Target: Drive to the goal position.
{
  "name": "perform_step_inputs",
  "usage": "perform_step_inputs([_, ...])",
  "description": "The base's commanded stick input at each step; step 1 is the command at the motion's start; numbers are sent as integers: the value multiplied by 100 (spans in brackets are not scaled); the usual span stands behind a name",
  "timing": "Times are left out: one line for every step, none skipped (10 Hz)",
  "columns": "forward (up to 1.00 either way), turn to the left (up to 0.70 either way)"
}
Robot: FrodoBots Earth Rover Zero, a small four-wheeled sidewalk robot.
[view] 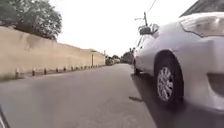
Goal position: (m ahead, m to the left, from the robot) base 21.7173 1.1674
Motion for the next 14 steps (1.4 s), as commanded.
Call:
perform_step_inputs([70,1])
perform_step_inputs([70,-2])
perform_step_inputs([70,-11])
perform_step_inputs([70,-25])
perform_step_inputs([70,-12])
perform_step_inputs([70,1])
perform_step_inputs([70,1])
perform_step_inputs([70,1])
perform_step_inputs([70,1])
perform_step_inputs([70,1])
perform_step_inputs([70,1])
perform_step_inputs([70,1])
perform_step_inputs([70,1])
perform_step_inputs([70,1])
